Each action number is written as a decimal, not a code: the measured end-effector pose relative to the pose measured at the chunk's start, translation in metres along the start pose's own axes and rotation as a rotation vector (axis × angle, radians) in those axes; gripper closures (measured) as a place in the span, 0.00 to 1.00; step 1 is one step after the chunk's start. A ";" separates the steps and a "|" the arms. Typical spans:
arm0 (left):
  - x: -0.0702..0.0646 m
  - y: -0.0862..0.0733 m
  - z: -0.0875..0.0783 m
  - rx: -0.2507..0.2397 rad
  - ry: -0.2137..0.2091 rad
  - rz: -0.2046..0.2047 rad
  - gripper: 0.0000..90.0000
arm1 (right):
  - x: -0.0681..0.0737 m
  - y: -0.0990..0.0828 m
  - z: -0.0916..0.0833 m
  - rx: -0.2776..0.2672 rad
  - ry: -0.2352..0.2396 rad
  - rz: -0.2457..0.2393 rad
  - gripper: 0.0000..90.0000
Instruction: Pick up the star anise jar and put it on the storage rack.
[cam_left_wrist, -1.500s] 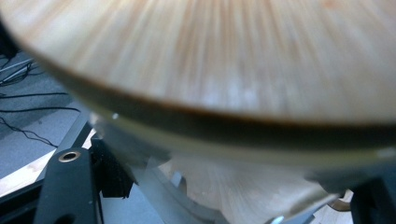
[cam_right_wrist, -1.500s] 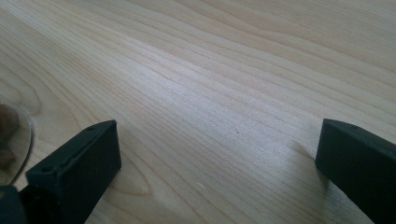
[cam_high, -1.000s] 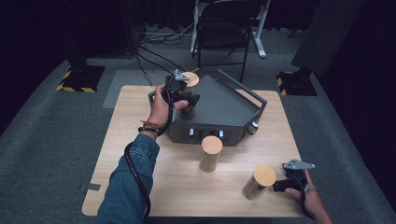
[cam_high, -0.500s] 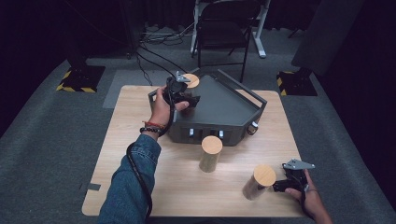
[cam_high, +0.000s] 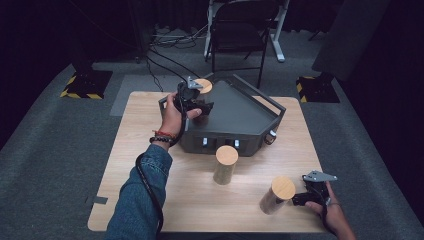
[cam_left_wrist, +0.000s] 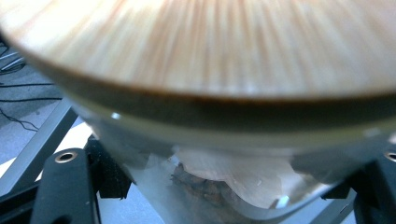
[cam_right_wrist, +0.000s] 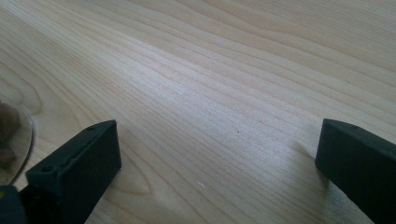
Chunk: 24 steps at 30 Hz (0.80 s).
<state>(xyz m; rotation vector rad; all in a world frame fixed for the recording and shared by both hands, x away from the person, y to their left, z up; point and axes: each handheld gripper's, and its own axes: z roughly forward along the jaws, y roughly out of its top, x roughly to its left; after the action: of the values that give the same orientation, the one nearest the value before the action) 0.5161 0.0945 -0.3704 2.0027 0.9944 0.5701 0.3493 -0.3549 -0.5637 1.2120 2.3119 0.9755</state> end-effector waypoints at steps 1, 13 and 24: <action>-0.001 0.000 0.000 0.001 0.006 0.008 0.24 | 0.000 0.000 0.000 0.000 0.000 0.000 0.00; -0.002 0.002 -0.005 0.002 0.018 0.033 0.14 | 0.000 0.000 0.000 0.000 0.000 0.000 0.00; -0.004 0.002 -0.005 0.006 0.058 0.053 0.02 | 0.000 0.000 0.000 0.000 0.000 0.000 0.00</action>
<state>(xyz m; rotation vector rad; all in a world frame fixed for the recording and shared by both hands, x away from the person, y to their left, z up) 0.5112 0.0923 -0.3664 2.0334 0.9811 0.6579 0.3493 -0.3549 -0.5637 1.2122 2.3117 0.9754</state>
